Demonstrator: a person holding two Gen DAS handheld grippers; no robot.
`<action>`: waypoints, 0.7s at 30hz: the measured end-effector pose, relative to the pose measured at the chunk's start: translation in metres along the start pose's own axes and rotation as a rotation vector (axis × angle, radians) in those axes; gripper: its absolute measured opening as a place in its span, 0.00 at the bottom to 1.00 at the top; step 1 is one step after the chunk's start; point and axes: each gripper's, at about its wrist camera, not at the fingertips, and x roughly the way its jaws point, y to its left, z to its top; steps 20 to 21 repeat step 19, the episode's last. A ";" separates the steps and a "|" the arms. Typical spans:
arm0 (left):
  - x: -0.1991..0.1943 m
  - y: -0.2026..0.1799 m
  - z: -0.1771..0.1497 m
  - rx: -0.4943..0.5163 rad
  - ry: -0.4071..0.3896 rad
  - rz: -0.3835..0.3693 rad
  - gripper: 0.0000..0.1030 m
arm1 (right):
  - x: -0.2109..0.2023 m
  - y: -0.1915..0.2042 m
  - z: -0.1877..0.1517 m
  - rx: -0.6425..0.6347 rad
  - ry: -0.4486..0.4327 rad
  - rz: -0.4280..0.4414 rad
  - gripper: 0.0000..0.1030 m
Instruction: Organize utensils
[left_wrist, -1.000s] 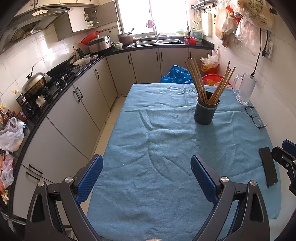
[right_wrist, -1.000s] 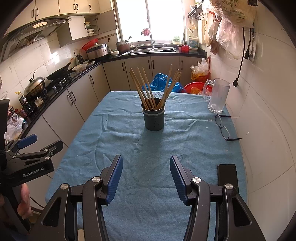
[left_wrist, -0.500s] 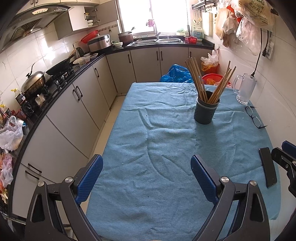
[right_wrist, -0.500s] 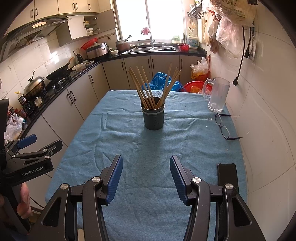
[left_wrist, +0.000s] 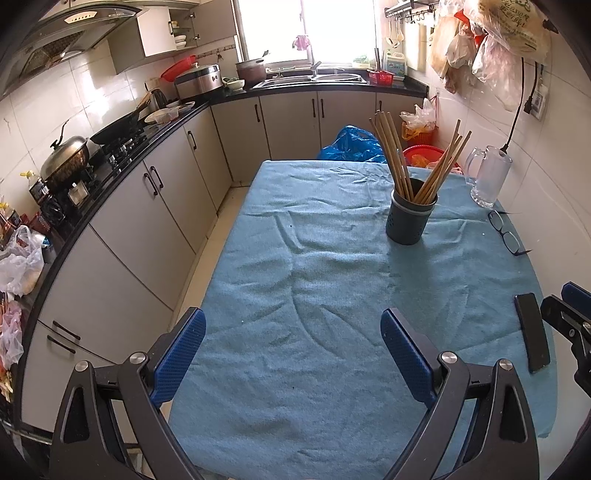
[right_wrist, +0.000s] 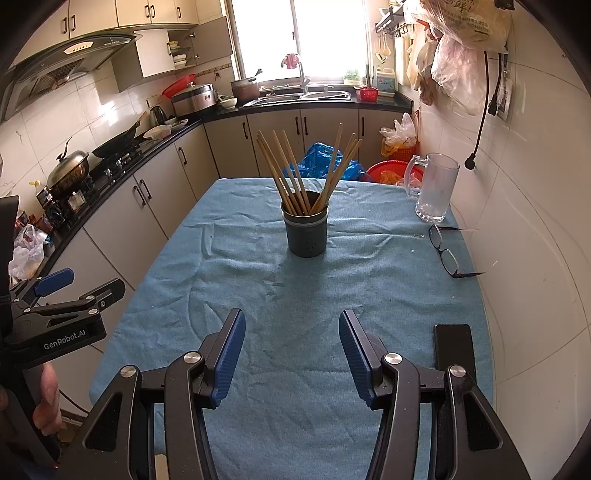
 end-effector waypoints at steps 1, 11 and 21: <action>0.000 0.000 0.000 -0.001 0.001 -0.001 0.92 | 0.001 0.000 -0.001 0.000 0.001 0.000 0.55; 0.003 -0.001 -0.004 -0.018 0.034 -0.012 0.92 | 0.002 -0.004 -0.010 -0.004 0.021 -0.001 0.55; 0.025 0.015 -0.018 -0.088 0.079 0.031 0.92 | 0.021 -0.029 -0.023 0.052 0.098 0.031 0.63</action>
